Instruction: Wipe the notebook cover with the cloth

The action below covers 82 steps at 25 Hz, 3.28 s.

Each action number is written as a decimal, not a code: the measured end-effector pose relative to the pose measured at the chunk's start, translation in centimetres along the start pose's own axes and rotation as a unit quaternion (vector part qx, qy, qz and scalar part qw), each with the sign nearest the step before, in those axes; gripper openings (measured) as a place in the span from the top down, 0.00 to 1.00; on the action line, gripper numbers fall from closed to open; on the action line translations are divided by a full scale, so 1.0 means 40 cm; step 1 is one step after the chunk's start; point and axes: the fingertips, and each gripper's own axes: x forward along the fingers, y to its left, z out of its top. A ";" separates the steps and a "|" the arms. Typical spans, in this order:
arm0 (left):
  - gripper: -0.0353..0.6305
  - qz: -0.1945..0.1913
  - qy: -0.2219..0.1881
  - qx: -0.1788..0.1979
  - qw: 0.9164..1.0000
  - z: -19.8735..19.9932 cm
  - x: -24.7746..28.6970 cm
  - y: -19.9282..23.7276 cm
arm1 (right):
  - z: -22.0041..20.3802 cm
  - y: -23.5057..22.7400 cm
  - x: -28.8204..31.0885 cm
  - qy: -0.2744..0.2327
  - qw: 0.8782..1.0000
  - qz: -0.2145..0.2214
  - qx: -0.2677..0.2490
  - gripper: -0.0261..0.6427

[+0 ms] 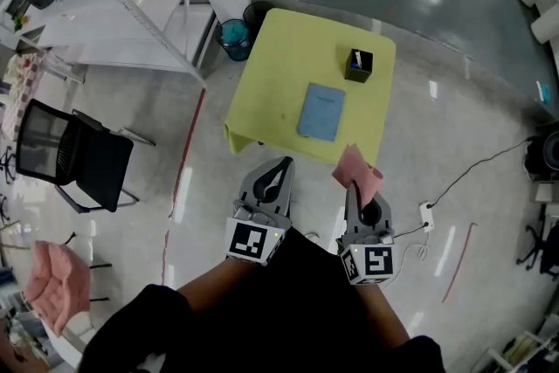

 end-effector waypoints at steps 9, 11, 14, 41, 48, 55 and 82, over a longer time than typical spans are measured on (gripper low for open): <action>0.94 -0.020 0.014 -0.026 0.999 0.022 0.204 0.292 | 0.107 -0.004 0.340 0.041 0.999 -0.005 -0.014 0.91; 0.94 -0.030 0.018 -0.031 0.999 0.014 0.248 0.334 | 0.109 -0.005 0.409 0.069 0.998 -0.011 -0.012 0.91; 0.94 -0.051 0.021 -0.033 0.998 0.005 0.306 0.383 | 0.103 -0.002 0.496 0.089 0.996 -0.018 0.008 0.91; 0.94 -0.007 0.070 -0.056 0.996 -0.103 0.446 0.513 | -0.185 -0.127 0.871 0.164 0.981 0.034 0.099 0.91; 0.94 -0.009 0.103 -0.057 0.993 -0.179 0.574 0.490 | -0.316 -0.172 1.001 0.193 0.970 0.058 0.136 0.91; 0.94 0.001 0.145 -0.063 0.987 -0.300 0.616 0.488 | -0.463 -0.205 1.107 0.219 0.954 0.066 0.193 0.91; 0.94 0.026 0.191 -0.081 0.978 -0.484 0.679 0.483 | -0.818 -0.293 1.226 0.315 0.914 0.058 0.248 0.91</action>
